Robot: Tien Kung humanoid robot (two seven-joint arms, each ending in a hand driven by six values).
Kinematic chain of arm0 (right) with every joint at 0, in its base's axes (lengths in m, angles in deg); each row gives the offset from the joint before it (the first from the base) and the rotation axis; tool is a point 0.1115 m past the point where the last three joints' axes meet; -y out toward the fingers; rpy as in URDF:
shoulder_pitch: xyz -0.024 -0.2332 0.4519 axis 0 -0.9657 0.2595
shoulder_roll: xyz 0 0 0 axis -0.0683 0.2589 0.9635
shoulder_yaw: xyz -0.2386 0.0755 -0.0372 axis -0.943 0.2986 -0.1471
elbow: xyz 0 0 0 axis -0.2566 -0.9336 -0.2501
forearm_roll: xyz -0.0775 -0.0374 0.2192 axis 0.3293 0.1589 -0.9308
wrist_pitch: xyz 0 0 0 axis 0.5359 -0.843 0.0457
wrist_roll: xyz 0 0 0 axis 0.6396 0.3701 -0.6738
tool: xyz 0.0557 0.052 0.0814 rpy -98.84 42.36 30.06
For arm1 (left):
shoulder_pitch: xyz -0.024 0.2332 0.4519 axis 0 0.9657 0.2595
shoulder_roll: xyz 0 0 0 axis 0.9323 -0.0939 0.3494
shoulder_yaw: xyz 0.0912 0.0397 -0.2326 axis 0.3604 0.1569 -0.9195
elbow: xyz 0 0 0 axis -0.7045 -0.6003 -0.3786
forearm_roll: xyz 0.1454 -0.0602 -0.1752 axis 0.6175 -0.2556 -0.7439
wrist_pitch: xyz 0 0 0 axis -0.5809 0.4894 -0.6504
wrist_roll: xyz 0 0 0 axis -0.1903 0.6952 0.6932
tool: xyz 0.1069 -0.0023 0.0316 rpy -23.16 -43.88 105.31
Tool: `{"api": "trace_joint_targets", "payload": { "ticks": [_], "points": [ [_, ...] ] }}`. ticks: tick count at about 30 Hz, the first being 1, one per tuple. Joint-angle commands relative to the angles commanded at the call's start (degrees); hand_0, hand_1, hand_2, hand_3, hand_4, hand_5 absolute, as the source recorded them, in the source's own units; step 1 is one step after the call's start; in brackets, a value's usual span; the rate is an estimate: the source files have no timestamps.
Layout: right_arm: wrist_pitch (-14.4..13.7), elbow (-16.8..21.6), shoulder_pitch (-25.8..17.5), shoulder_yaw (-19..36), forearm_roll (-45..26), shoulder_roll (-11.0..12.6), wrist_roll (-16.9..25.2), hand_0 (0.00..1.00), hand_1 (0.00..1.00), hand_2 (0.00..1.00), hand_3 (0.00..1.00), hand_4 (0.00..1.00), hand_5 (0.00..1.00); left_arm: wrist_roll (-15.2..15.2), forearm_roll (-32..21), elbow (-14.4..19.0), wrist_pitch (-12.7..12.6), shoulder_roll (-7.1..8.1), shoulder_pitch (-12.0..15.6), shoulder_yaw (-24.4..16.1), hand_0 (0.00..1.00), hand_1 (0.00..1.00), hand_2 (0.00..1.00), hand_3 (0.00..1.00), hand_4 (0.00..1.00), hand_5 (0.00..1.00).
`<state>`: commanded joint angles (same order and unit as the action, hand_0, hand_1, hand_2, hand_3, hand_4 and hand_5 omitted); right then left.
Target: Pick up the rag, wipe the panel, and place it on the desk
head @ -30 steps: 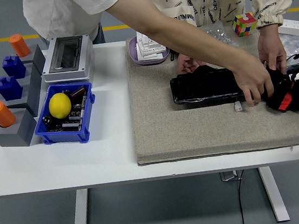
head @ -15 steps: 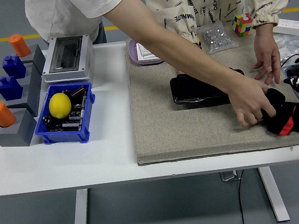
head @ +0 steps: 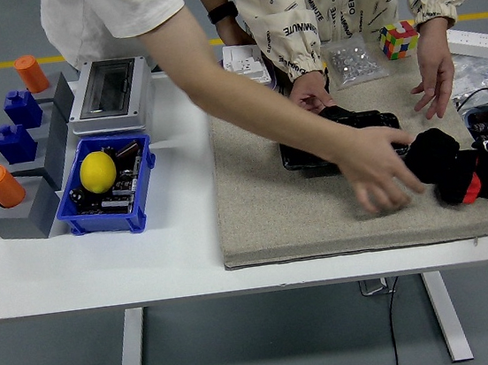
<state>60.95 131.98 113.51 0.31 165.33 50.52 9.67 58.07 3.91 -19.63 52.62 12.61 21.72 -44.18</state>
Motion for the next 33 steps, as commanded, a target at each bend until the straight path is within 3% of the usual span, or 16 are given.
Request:
{"api": "trace_joint_targets", "payload": {
  "ticks": [16, 26, 33],
  "points": [
    [1.39, -1.84, 1.85, 0.88, 1.91, -2.95, -1.56, 0.702, 0.65, 0.739, 0.72, 0.998, 0.649, 0.04, 0.21, 0.0, -0.01, 0.64, 0.21, -0.21, 0.643, 0.691, 0.733, 0.565, 0.593, 0.466],
    [5.98, -3.06, 3.01, 0.88, 3.47, -1.96, -5.78, 0.697, 0.648, 0.733, 0.719, 0.998, 0.661, 0.01, 0.09, 0.0, -0.02, 0.79, 0.1, 0.08, 0.643, 0.691, 0.733, 0.565, 0.592, 0.465],
    [6.19, -2.22, 3.81, 0.3, 3.69, -1.72, -6.61, 0.696, 0.648, 0.727, 0.719, 0.998, 0.663, 0.22, 0.26, 0.0, -0.07, 0.83, 0.25, -0.03, 0.643, 0.691, 0.732, 0.565, 0.593, 0.466]
  ]
}}
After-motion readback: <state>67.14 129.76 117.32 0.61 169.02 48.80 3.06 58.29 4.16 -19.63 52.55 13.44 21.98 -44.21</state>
